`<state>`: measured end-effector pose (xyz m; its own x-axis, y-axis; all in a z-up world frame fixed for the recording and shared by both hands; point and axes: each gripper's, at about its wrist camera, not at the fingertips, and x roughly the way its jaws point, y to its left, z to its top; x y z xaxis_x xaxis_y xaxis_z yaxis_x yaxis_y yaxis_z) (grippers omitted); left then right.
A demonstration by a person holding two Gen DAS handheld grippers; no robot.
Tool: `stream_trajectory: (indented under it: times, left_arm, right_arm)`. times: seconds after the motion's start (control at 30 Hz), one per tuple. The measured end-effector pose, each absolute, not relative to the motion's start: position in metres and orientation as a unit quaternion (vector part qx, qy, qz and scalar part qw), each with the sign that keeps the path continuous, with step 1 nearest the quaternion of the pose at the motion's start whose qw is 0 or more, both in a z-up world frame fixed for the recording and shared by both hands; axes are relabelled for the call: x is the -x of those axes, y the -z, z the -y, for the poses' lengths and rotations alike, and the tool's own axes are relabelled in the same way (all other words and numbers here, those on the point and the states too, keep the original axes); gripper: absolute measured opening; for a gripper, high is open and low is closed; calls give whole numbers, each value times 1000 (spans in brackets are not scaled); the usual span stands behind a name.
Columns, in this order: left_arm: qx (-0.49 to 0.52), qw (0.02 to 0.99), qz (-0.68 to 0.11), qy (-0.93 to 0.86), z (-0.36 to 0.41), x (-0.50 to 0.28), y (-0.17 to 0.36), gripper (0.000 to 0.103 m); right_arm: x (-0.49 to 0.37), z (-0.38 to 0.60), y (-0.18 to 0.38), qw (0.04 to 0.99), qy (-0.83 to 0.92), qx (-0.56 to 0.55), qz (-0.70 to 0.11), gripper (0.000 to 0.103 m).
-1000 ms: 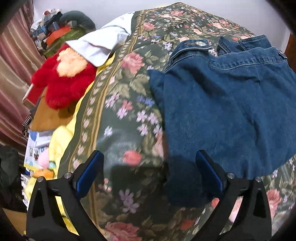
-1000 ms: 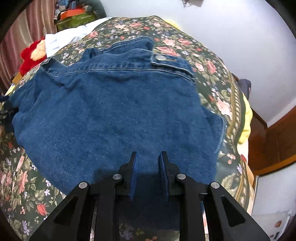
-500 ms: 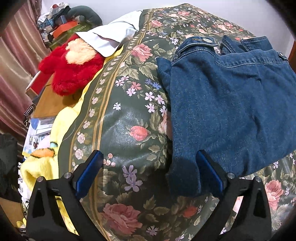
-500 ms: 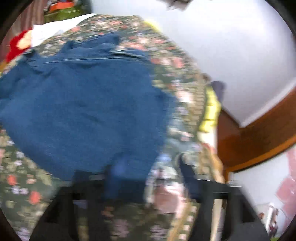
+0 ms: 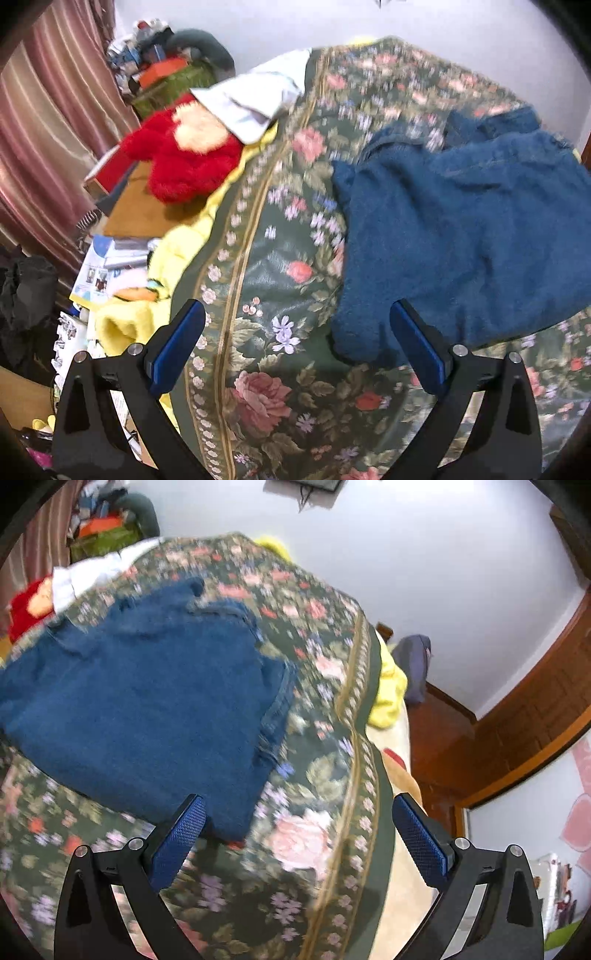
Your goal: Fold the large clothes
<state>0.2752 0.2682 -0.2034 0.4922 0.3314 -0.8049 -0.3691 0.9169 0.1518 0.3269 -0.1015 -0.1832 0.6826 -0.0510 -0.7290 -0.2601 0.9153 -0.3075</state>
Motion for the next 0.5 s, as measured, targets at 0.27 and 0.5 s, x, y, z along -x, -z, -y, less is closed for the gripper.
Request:
stream_trajectory:
  times: [0.27,0.5]
  left_arm:
    - [118,886,-414,-173,-243,-263,179,102]
    - [266,840,-457,-122,-228,-275,231,102]
  right_arm:
    - [-322,51,146,909,-154,115,-369,101]
    - [-331,-4,162,894,-202,136,-377,101]
